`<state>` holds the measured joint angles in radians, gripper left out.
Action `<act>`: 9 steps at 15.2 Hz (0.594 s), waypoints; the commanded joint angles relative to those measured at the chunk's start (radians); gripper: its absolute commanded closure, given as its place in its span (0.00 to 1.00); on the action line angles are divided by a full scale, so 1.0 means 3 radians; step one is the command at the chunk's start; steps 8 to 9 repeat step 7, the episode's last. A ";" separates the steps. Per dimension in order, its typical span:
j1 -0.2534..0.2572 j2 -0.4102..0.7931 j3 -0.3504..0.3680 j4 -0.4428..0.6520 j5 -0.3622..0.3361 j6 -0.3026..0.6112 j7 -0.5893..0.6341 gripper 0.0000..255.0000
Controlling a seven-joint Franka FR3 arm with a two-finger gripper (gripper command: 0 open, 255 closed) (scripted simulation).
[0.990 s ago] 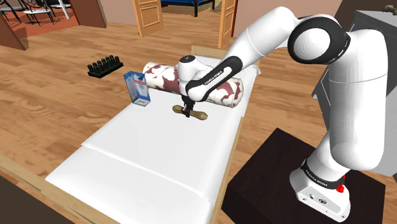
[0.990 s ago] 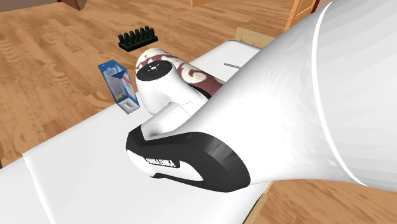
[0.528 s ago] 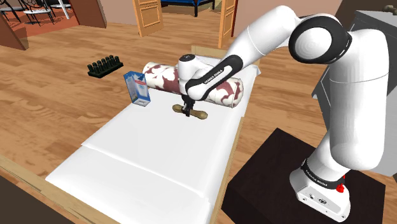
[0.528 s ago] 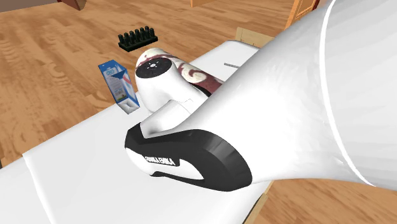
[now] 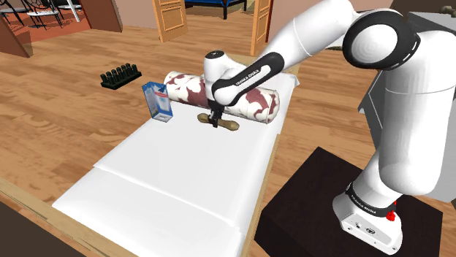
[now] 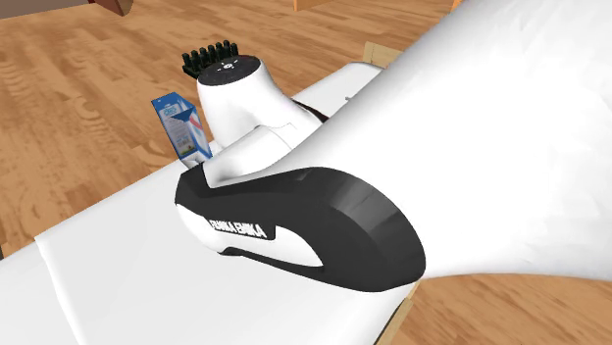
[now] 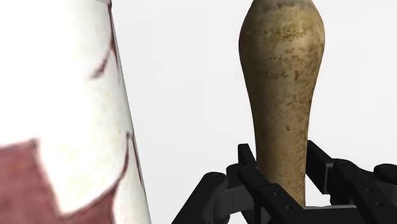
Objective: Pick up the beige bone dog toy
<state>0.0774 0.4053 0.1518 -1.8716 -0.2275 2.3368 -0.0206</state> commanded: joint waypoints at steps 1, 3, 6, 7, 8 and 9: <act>-0.0007 -0.0047 0.0009 0.0030 0.0020 -0.0075 -0.0022 1.00; -0.0011 -0.0096 0.0017 0.0053 0.0039 -0.0146 -0.0040 1.00; -0.0016 -0.0146 0.0026 0.0082 0.0059 -0.0223 -0.0059 1.00; -0.0016 -0.0146 0.0026 0.0082 0.0059 -0.0223 -0.0059 1.00; -0.0016 -0.0146 0.0026 0.0082 0.0059 -0.0223 -0.0059 1.00; -0.0016 -0.0146 0.0026 0.0082 0.0059 -0.0223 -0.0059 1.00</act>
